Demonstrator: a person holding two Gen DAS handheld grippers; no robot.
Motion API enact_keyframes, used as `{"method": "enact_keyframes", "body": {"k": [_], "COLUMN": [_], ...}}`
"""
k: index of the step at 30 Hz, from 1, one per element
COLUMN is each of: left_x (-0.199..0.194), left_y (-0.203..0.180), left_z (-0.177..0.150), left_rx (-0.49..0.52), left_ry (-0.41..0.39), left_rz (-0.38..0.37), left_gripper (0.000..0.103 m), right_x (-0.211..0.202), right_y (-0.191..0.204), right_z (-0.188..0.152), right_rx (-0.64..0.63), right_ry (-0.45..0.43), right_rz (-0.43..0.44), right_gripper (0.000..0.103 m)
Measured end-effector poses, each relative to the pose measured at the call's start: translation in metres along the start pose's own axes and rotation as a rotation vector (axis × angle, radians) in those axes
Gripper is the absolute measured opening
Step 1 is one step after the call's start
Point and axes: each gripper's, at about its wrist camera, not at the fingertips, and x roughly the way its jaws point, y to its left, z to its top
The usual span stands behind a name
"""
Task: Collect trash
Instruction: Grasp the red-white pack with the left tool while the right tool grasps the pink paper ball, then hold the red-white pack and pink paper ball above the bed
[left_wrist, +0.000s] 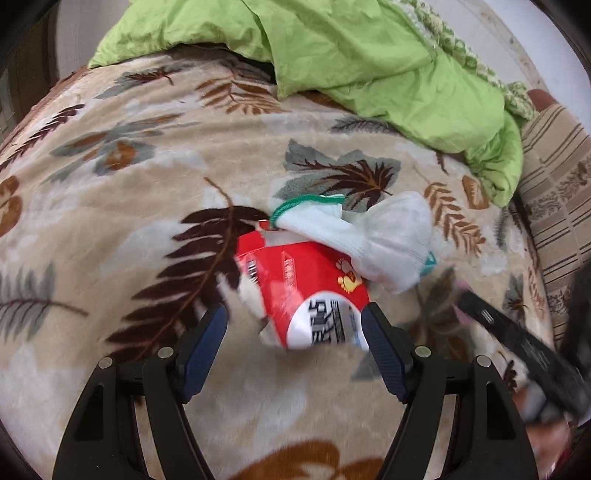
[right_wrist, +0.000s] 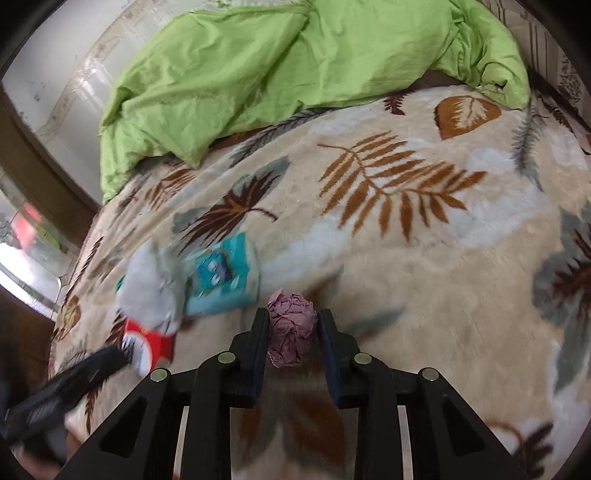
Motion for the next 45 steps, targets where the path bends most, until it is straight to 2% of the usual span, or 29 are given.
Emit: {"method": "enact_keyframes", "body": {"k": [3, 6, 8, 10, 13, 22, 26, 30, 37, 45], "left_x": [0.015, 0.023, 0.024, 0.017, 0.006, -0.042, -0.065, -0.089, -0.126, -0.149], "left_y": [-0.011, -0.021, -0.026, -0.028, -0.026, -0.008, -0.009, -0.013, -0.034, -0.045], "left_z": [0.007, 0.010, 0.008, 0.001, -0.011, -0.064, -0.094, -0.124, -0.176, -0.203], "left_rx": [0.034, 0.070, 0.093, 0.106, 0.096, 0.072, 0.089, 0.100, 0.205, 0.241], "left_ry": [-0.015, -0.029, -0.041, -0.058, -0.058, -0.058, -0.067, -0.108, -0.205, -0.252], "left_rz": [0.046, 0.077, 0.090, 0.061, 0.039, -0.053, -0.069, -0.055, 0.028, 0.075], "left_gripper": [0.081, 0.080, 0.062, 0.042, 0.031, 0.030, 0.030, 0.030, 0.030, 0.030], "right_x": [-0.022, -0.038, -0.044, -0.052, -0.060, -0.089, -0.099, -0.109, -0.141, -0.163], "right_y": [0.000, 0.001, 0.003, 0.005, 0.010, 0.017, 0.022, 0.029, 0.041, 0.038], "right_z": [-0.019, -0.034, -0.041, -0.051, -0.064, -0.102, -0.118, -0.136, -0.164, -0.184], "right_rx": [0.001, -0.004, 0.008, 0.017, 0.020, 0.033, 0.029, -0.021, -0.131, -0.140], "right_ry": [-0.008, -0.020, -0.027, -0.023, -0.022, -0.026, -0.018, -0.024, -0.089, -0.116], "right_rz": [0.038, 0.055, 0.069, 0.090, 0.105, 0.150, 0.161, 0.146, 0.091, 0.076], "right_gripper": [0.028, 0.028, 0.028, 0.028, 0.028, 0.028, 0.028, 0.028, 0.028, 0.028]}}
